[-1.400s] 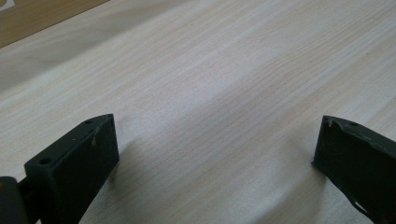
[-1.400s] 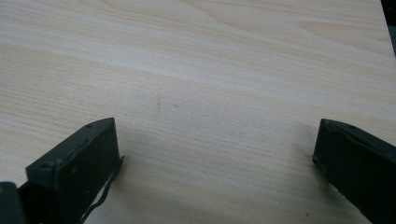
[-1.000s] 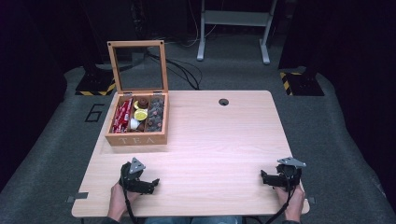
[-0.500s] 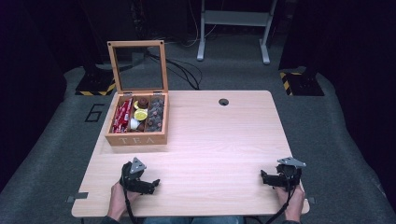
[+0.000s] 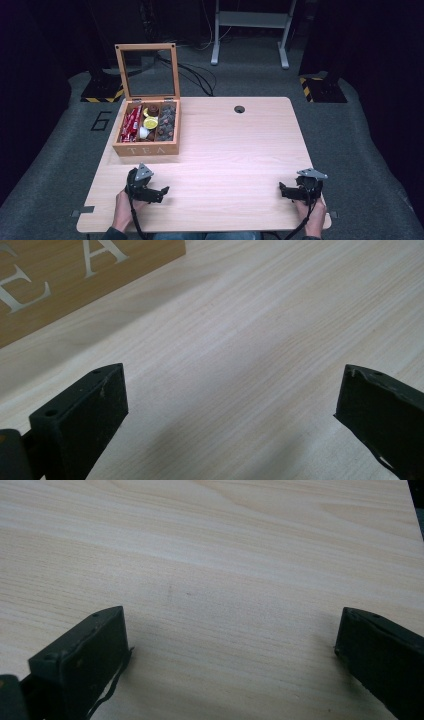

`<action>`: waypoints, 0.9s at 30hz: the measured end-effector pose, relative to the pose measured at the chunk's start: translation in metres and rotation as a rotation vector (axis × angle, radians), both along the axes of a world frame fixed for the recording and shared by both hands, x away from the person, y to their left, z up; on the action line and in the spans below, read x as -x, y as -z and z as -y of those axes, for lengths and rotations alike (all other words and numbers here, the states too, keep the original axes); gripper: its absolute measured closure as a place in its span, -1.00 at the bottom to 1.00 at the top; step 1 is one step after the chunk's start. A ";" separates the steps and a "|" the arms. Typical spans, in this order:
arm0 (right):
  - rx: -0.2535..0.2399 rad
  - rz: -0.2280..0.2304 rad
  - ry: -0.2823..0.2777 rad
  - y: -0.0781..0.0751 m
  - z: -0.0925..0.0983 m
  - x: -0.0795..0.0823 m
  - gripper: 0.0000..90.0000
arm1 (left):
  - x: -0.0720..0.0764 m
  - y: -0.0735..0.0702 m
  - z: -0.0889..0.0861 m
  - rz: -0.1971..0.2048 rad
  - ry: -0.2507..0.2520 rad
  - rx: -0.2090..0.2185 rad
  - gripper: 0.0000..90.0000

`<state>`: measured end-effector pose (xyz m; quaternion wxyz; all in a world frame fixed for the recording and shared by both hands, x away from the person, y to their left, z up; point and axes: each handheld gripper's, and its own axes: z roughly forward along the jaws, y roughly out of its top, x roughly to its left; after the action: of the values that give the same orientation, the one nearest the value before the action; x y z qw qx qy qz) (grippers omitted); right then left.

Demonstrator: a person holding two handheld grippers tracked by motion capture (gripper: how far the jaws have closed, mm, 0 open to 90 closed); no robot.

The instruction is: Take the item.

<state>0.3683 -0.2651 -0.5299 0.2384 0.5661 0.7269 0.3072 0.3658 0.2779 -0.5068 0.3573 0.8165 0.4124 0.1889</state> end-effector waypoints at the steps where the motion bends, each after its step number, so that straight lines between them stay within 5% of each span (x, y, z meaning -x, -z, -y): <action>1: 0.000 0.000 0.000 0.000 0.000 0.000 -1.00 | -0.001 -0.001 -0.001 -0.004 0.005 -0.004 -1.00; 27: -0.001 0.005 -0.009 0.000 0.000 -0.001 -1.00 | -0.033 -0.050 -0.026 0.033 -0.046 0.033 -1.00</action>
<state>0.3695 -0.2649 -0.5300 0.2383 0.5622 0.7287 0.3101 0.3993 0.3037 -0.4570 0.3733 0.7975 0.4280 0.2036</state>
